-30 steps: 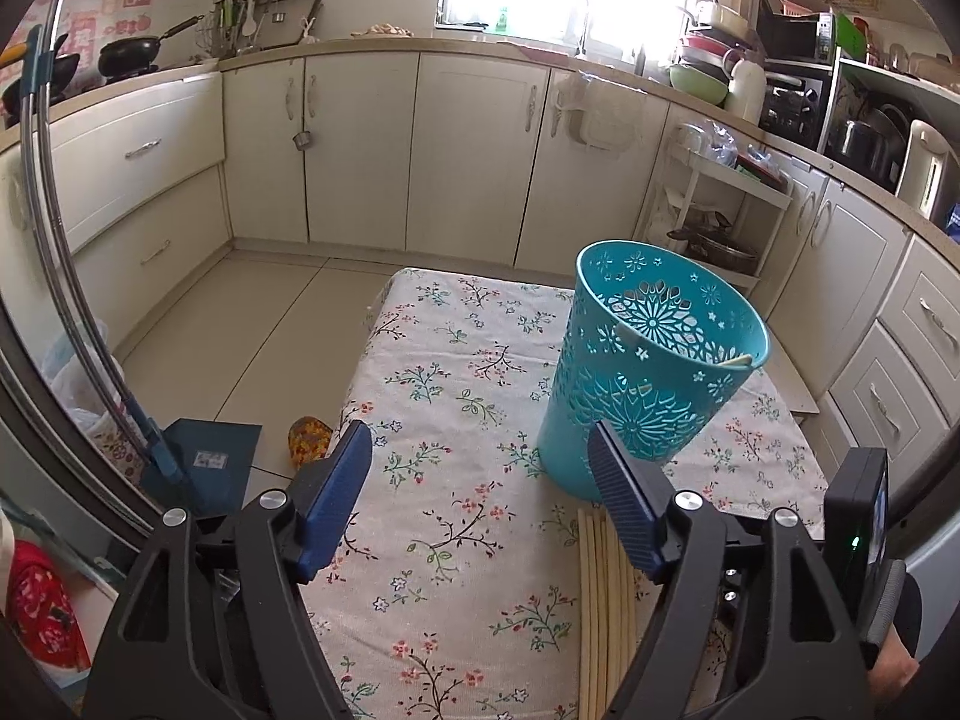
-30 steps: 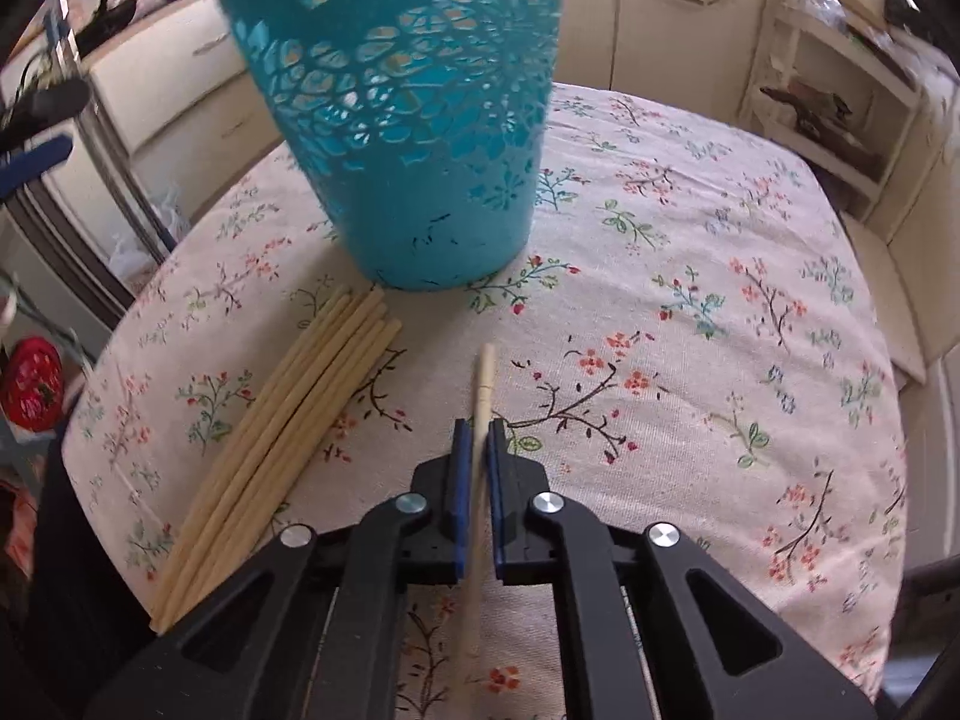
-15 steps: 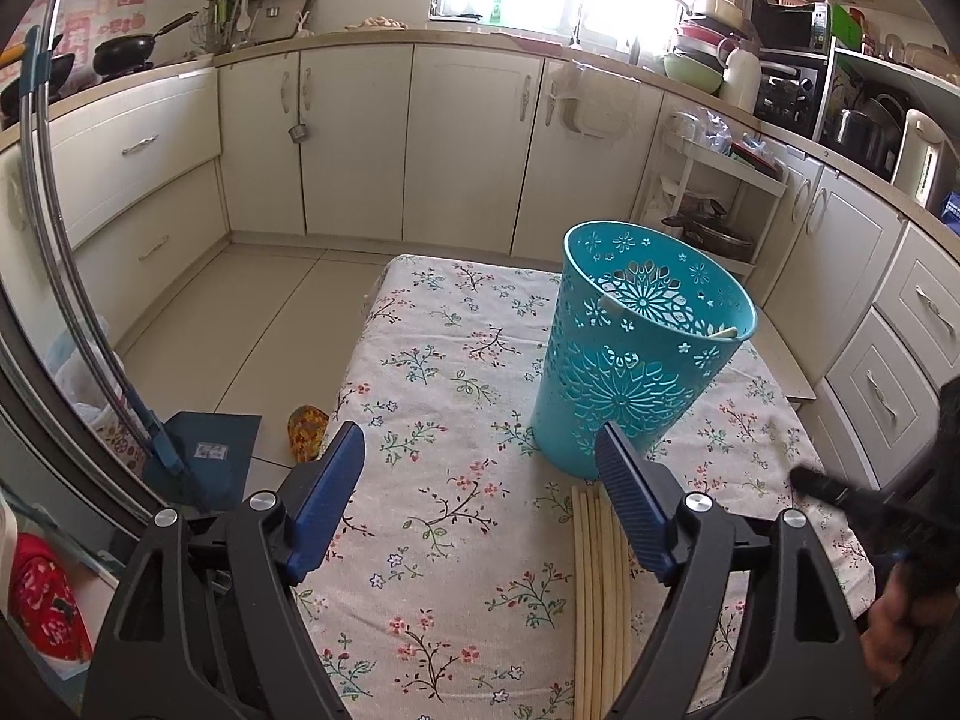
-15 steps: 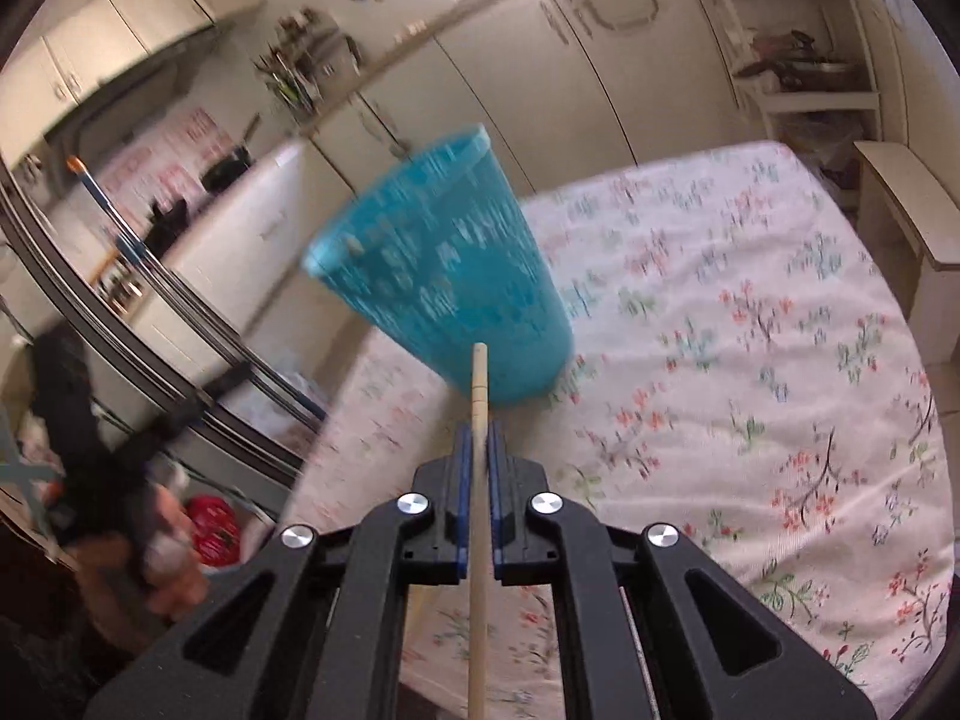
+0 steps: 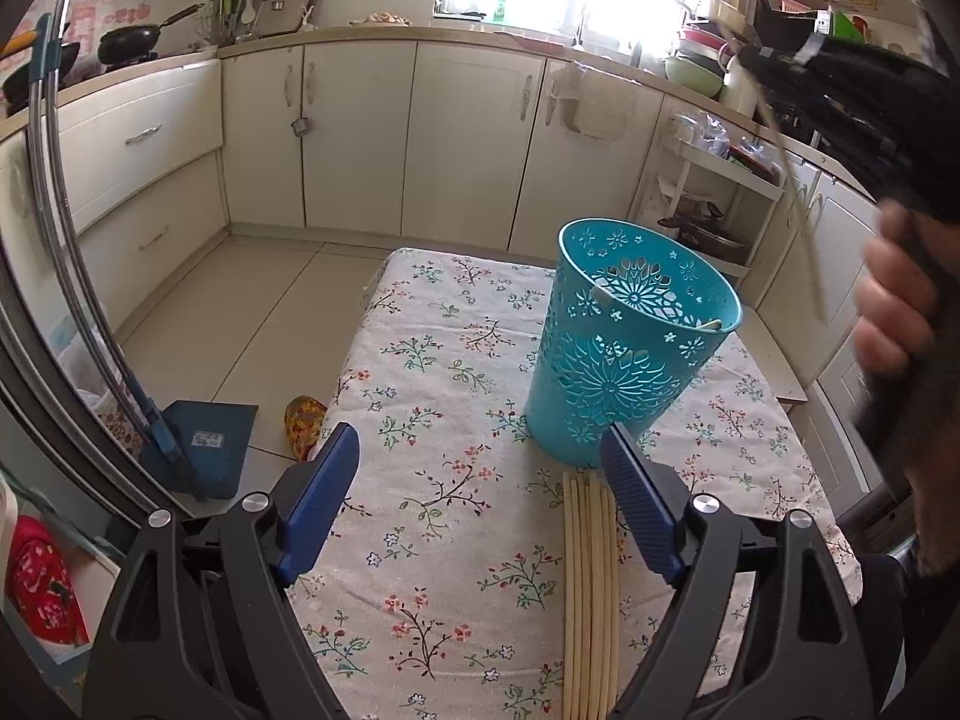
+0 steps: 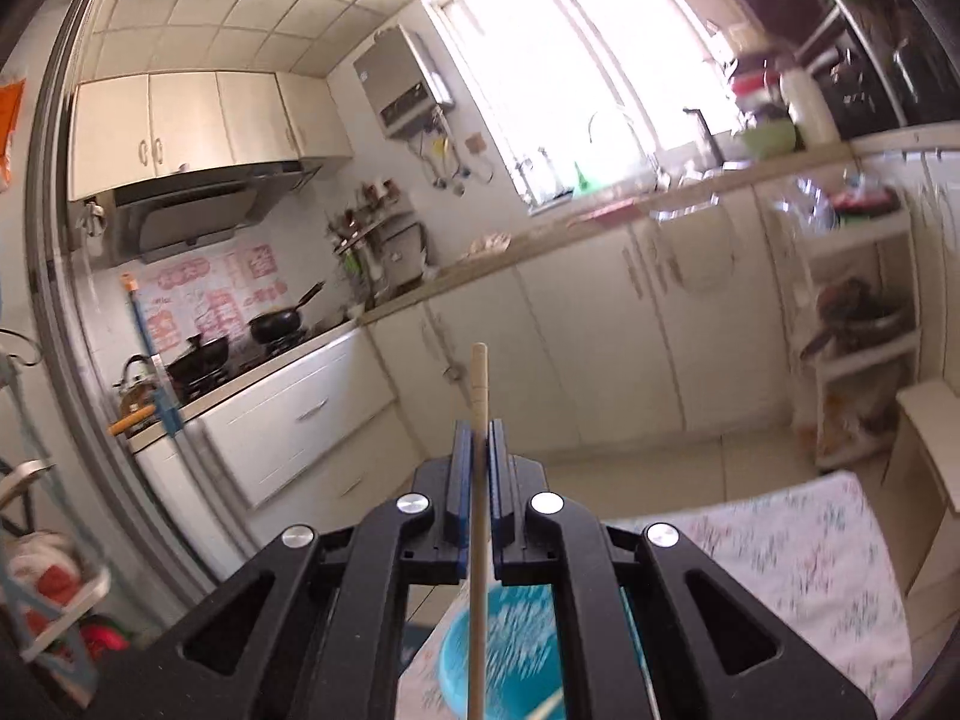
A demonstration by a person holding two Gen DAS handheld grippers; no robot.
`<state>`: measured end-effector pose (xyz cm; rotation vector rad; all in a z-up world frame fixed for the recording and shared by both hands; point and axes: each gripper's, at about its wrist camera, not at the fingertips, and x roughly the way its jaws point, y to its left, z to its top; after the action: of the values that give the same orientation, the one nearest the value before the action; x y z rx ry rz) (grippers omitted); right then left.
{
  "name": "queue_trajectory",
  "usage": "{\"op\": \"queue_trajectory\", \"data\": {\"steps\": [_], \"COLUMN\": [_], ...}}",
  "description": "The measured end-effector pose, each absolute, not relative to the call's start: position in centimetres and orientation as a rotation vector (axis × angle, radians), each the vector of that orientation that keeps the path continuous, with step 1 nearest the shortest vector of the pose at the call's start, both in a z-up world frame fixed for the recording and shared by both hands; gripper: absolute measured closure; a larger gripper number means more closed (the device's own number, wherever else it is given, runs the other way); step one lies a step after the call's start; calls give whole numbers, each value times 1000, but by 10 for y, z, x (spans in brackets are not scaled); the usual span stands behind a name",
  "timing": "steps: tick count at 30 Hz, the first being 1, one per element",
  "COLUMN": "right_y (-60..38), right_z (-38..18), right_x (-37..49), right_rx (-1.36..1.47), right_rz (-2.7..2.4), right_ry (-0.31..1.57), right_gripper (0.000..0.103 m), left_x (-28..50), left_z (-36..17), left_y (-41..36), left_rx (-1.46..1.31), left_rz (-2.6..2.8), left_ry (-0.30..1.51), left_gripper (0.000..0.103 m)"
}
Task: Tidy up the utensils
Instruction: 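Lift the chopstick over the basket and open the right tool, then withdraw the right tool from the basket back toward the table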
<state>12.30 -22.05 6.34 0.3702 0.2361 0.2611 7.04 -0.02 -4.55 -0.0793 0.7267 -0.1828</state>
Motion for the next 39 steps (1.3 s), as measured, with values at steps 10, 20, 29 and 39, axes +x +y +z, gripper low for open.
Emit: {"op": "queue_trajectory", "data": {"steps": [10, 20, 29, 39], "right_y": [-198, -207, -233, -218], "right_z": [15, 21, 21, -37], "right_x": [150, 88, 23, -14], "right_rx": [216, 204, 246, 283], "right_rz": [172, 194, 139, 119], "right_ry": [355, 344, 358, 547], "right_gripper": [96, 86, 73, 69], "left_x": [68, 46, 20, -8], "left_z": [-49, -27, -2, 16], "left_y": [17, 21, 21, 25], "left_rx": [-110, -115, -104, -97], "left_rz": [-146, -148, -152, -169], "left_ry": [740, 682, 623, 572], "left_gripper": [24, 22, 20, 18]}}
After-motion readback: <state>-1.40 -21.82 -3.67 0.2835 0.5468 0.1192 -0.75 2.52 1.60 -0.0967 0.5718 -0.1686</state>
